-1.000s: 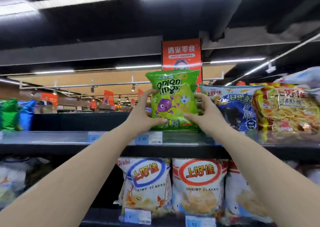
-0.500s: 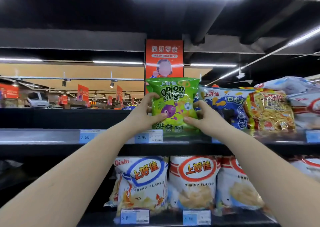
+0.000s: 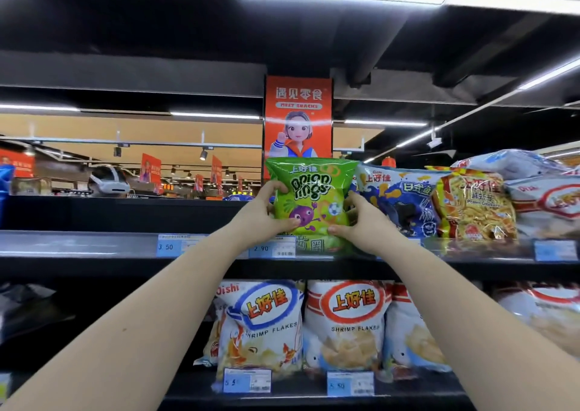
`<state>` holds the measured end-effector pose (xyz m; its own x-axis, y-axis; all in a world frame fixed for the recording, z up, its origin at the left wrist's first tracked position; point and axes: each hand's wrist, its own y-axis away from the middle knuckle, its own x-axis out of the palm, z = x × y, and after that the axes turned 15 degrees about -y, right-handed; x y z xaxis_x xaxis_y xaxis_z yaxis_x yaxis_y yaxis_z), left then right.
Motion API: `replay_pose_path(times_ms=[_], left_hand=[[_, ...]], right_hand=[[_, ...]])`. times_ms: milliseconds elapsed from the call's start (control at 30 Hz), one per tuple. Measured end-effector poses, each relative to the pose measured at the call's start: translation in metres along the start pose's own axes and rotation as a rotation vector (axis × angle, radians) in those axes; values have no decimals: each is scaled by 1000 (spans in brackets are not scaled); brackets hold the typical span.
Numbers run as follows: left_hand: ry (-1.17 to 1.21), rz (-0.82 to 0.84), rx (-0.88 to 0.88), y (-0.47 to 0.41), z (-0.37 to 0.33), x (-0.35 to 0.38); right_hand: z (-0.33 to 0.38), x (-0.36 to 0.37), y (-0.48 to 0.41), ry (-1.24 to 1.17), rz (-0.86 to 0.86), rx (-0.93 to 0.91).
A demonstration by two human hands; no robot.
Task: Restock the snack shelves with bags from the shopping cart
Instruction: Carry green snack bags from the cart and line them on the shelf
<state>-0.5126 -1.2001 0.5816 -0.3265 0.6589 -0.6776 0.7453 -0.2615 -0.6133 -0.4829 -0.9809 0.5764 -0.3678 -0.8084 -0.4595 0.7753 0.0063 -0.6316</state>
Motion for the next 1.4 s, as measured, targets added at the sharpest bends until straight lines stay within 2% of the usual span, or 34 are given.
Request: replay_pose_path(times_ms=[100, 167, 233, 333, 467, 600, 733, 933, 1233, 1400], left_hand=[[-126, -183, 26, 10, -2, 6], [-297, -336, 61, 18, -11, 12], [-444, -458, 114, 24, -24, 21], [-571, -544, 251, 27, -47, 44], [-629, -500, 384, 26, -88, 93], [-657, -437, 488, 32, -138, 155], [-634, -343, 575, 47, -208, 217], [-489, -227, 745, 94, -345, 321], [-246, -72, 857, 190, -572, 472], [-193, 36, 906, 237, -657, 549]], right_hand=[[1, 3, 7, -79, -122, -87], [1, 4, 14, -67, -218, -176], [1, 4, 23, -3, -277, -263], [-7, -4, 40, 187, -282, -339], [-36, -36, 70, 493, -264, -341], [-70, -91, 117, 784, -222, -184], [-106, -165, 176, 980, -257, -45], [-146, -292, 288, 1078, -277, 163], [-213, -486, 469, 1258, -245, 435], [-258, -559, 550, 1251, -231, 584]])
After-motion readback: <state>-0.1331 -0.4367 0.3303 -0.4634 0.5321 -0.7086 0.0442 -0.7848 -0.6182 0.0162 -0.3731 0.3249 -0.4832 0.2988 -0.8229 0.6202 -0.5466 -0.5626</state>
